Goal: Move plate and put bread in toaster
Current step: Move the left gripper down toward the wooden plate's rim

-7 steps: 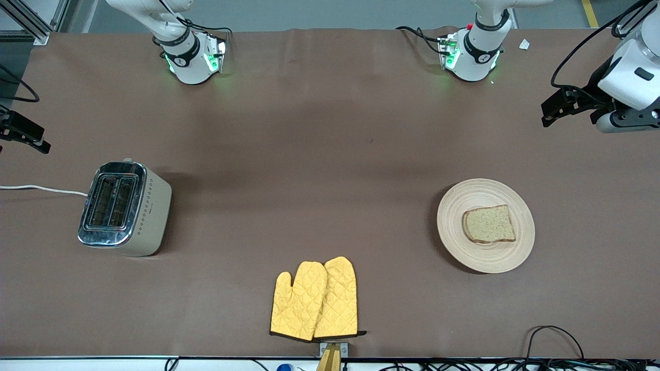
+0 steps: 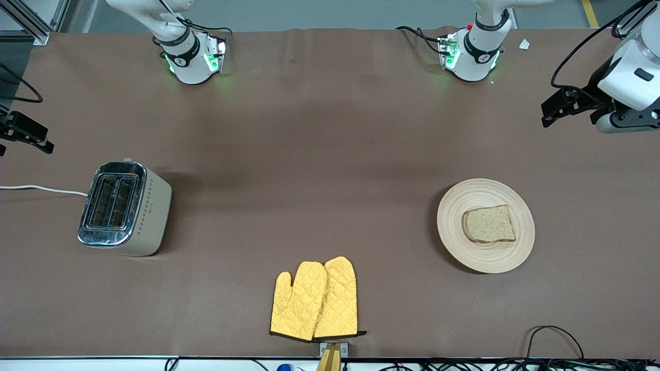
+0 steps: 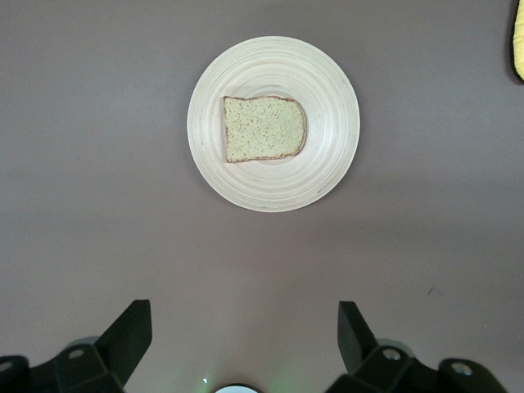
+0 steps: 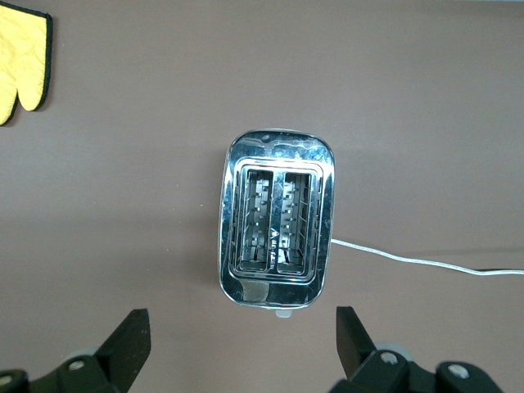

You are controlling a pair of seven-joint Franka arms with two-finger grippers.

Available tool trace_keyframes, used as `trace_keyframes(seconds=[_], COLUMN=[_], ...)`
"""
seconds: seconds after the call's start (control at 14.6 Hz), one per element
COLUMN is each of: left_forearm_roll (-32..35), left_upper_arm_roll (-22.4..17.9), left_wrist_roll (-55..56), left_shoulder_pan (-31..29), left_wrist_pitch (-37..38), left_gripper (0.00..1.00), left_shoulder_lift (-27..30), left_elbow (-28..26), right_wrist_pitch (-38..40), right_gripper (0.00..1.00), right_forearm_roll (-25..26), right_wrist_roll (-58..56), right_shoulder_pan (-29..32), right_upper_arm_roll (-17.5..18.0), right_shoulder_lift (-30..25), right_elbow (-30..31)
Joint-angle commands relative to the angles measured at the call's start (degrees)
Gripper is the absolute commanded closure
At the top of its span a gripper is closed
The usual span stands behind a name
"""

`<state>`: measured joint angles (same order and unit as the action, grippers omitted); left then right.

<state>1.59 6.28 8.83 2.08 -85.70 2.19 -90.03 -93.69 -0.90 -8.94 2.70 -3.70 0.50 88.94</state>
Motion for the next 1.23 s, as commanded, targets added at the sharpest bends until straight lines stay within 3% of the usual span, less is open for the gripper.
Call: trace_keyframes(seconds=[0.0, 0.55, 0.82, 1.16], left_forearm_roll=[-0.35, -0.97, -10.17, -20.29], left_upper_arm_roll=[-0.04, 0.05, 0.05, 0.05], left_wrist_roll=[-4.94, -7.60, -8.29, -26.02], left_shoulder_pan=[-1.72, -6.99, -12.87, -21.13], left_wrist_pitch=[0.54, -4.82, -8.33, -14.75], left_gripper=[0.00, 0.00, 0.00, 0.00], left_shoulder_lift=[-2.36, -7.01, -13.86, -25.11], left_elbow=[1.79, 1.35, 1.52, 1.61], right_wrist_pitch=[-0.53, -0.09, -0.18, -0.18], right_gripper=[0.00, 0.00, 0.00, 0.00], right_forearm_roll=[0.81, 0.81, 0.81, 0.81], right_wrist_roll=[0.42, 0.42, 0.42, 0.42], right_shoulder_pan=[-0.50, -0.33, -0.33, -0.33], right_upper_arm_roll=[0.18, 0.18, 0.18, 0.18], right_shoulder_lift=[-2.52, -2.43, -2.43, -2.43], right_elbow=[2.73, 2.56, 2.56, 2.56])
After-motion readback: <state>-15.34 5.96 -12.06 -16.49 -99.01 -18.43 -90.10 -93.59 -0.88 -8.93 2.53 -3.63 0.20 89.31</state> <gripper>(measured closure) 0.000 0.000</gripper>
